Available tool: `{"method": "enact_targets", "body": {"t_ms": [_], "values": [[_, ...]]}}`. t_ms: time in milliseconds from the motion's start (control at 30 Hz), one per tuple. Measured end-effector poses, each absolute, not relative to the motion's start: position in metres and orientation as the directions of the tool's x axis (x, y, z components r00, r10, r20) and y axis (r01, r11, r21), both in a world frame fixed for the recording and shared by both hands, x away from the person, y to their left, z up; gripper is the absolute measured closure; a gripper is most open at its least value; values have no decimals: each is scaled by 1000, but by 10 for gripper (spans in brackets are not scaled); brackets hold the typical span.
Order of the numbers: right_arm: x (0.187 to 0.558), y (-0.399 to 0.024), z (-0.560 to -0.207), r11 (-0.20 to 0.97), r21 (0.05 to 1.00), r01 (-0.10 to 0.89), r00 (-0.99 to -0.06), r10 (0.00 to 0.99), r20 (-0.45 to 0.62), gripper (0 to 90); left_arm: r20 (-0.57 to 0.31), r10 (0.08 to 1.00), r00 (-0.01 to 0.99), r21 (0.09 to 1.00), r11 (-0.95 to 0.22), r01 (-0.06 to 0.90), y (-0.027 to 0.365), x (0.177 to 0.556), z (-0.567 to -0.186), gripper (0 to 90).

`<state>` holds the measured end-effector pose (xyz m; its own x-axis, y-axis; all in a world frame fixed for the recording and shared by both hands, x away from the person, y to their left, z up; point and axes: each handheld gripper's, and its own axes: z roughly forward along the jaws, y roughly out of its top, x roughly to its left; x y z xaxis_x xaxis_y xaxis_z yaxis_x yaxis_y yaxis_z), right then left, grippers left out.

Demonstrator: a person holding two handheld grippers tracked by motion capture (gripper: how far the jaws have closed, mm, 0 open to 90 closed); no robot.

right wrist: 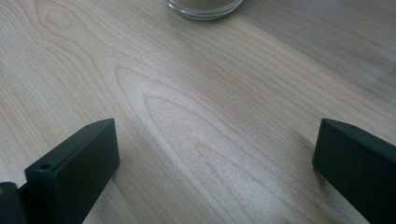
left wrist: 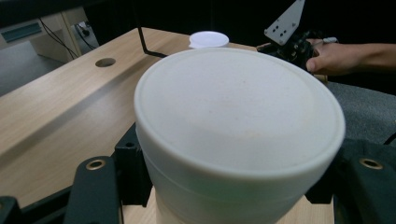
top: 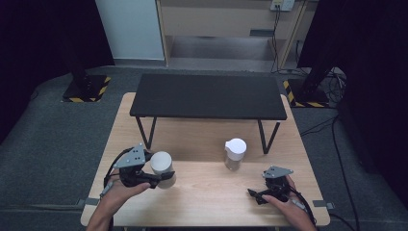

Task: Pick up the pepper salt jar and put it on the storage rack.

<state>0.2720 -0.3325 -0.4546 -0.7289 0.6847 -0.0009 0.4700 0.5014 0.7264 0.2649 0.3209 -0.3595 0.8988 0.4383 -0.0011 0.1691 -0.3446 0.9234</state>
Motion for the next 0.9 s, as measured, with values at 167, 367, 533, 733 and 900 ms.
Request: {"method": "enact_targets", "body": {"t_ms": [167, 367, 533, 733, 900], "values": [[272, -333, -455, 501, 727, 470, -729, 685, -1, 12, 1, 442, 897, 924, -343, 168, 323, 272, -344, 330], [272, -333, -455, 501, 726, 470, -729, 685, -1, 12, 7, 438, 899, 929, -335, 156, 324, 284, -314, 330], [272, -333, -455, 502, 726, 470, -729, 685, -1, 13, 5, 435, 901, 938, -313, 146, 324, 294, -294, 330], [272, -333, -455, 502, 726, 470, -729, 684, -1, 13, 10, 445, 895, 943, -301, 139, 326, 305, -275, 330], [272, -333, -455, 502, 726, 470, -729, 684, -1, 12, 26, 457, 889, 939, -317, 135, 326, 313, -259, 330]]}}
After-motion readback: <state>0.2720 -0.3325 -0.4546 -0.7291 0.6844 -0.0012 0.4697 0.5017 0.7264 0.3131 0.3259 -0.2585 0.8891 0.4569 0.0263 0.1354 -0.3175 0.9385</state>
